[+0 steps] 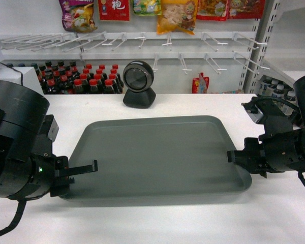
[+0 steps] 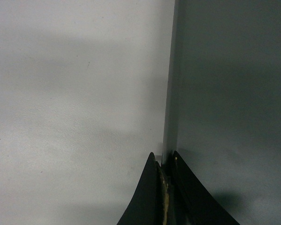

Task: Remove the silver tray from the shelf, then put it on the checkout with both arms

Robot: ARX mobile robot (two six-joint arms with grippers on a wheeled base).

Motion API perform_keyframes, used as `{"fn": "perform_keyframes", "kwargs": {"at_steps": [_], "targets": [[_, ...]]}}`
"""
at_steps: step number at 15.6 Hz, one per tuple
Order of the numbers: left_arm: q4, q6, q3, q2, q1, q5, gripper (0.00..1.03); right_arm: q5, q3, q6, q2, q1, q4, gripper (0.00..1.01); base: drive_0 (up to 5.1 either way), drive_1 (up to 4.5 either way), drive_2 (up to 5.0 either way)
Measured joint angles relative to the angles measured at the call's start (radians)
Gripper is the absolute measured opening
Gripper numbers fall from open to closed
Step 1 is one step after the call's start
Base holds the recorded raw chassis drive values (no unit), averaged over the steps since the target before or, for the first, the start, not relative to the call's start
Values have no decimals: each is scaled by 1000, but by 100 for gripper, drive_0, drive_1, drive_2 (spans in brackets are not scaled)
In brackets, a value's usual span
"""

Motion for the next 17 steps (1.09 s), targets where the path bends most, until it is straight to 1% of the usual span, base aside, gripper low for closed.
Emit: {"fn": "perform_keyframes", "kwargs": {"at_steps": [1,4,5,6,7,8,9,10,11,12,13,14,15,16,17], "targets": [[0,2,3,7,-2,-10,3,18,0,0,8,5,8,3,0,0,0],[0,7,14,27,-6,-30,3,40,-2,8,32,13,32,4,0,0,0],[1,8,16,30,-8,-43,10,40,-4,-10,33,13,38,11,0,0,0],[1,7,18,31,-9,-74,18,40,-21,-25,32,13,79,20,0,0,0],[17,7,16,30,-8,-81,26,42,-27,-31,30,11,102,30,0,0,0],[38,14,9,11,-9,-90,35,45,-48,-32,20,8,158,39,0,0,0],[73,29,-11,-23,-15,-111,44,36,-87,-37,-10,-3,224,48,0,0,0],[125,35,-44,-84,-30,-130,54,15,-132,-38,-58,-11,287,57,0,0,0],[200,42,-89,-165,-59,-154,63,56,-167,-39,-82,-10,435,61,0,0,0],[264,47,-132,-258,-103,-189,72,200,-214,-42,-74,-2,674,52,0,0,0],[411,74,-189,-323,-139,-199,77,307,-290,-43,-78,-5,830,43,0,0,0],[634,126,-246,-313,-132,-135,69,374,-406,-46,-98,-10,938,32,0,0,0],[821,203,-338,-301,-85,-81,58,382,-504,-48,-149,-23,1002,21,0,0,0],[925,256,-454,-300,-44,-62,47,385,-551,-49,-221,-44,1022,10,0,0,0],[1005,283,-516,-341,-18,-46,36,385,-587,-51,-293,-60,1037,2,0,0,0]]}}
